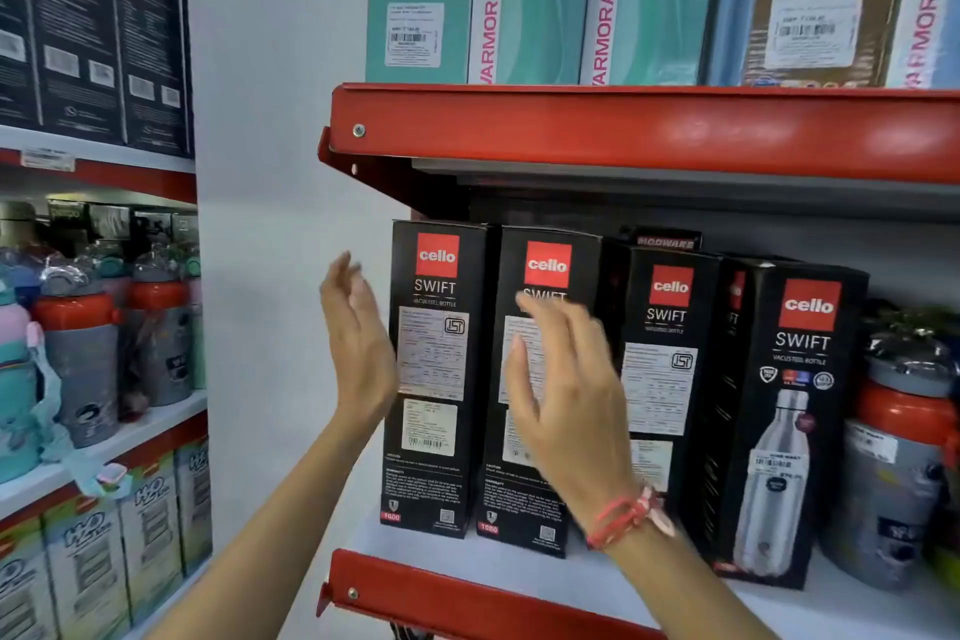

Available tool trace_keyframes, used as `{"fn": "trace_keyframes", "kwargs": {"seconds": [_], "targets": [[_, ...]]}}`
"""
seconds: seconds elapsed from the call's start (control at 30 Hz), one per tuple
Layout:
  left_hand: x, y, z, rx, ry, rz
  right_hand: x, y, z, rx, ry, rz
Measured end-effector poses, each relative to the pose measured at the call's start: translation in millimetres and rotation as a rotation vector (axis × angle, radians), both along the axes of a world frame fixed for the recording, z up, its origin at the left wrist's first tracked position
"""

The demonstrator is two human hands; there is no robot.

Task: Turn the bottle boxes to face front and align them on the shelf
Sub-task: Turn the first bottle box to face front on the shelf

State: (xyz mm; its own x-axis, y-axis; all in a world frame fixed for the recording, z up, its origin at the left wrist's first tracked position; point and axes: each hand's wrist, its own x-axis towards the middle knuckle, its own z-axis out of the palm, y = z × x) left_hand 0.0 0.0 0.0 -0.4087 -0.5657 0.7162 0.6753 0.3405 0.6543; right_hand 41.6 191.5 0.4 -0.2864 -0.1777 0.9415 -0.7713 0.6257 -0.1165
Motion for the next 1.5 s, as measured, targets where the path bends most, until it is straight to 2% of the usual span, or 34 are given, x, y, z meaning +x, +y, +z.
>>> {"fn": "trace_keyframes", "kwargs": {"seconds": [0.03, 0.07, 0.13, 0.23, 0.3, 0.47, 0.67, 0.87, 1.0, 1.27, 1.4, 1.5], "targets": [[-5, -6, -1, 0.125, -0.116, -0.084, 1, -8, -7, -0.01, -0.091, 0.053], [-12, -11, -3, 0.163, -0.274, -0.184, 3, -17, -12, 0.009, -0.186, 0.071], [-22, -19, -13, 0.097, -0.498, -0.291, 7, -35, -31, 0.109, -0.341, 0.063], [-32, -26, -27, 0.102, -0.603, -0.501, 6, -63, -50, 0.173, -0.384, -0.035], [-32, -31, -31, 0.092, -0.619, -0.614, 10, -77, -56, 0.15, -0.441, -0.074], [-23, -39, -34, 0.102, -0.629, -0.675, 13, -103, -56, 0.092, -0.612, -0.126], [8, -62, -24, -0.023, -0.569, -0.615, 17, -112, -39, 0.07, -0.53, -0.14], [37, -75, -23, -0.074, -0.4, -0.66, 2, -100, -10, 0.082, -0.61, 0.061], [34, -65, -30, -0.099, -0.37, -0.578, -11, -96, -4, 0.091, -0.647, 0.11], [12, -36, -37, -0.21, -0.397, -0.369, -25, -97, -21, -0.043, -0.6, -0.114], [9, -32, -37, -0.204, -0.423, -0.378, -29, -98, -24, -0.013, -0.555, -0.256], [9, -29, -40, -0.192, -0.429, -0.357, -30, -96, -26, 0.019, -0.523, -0.264]]}}
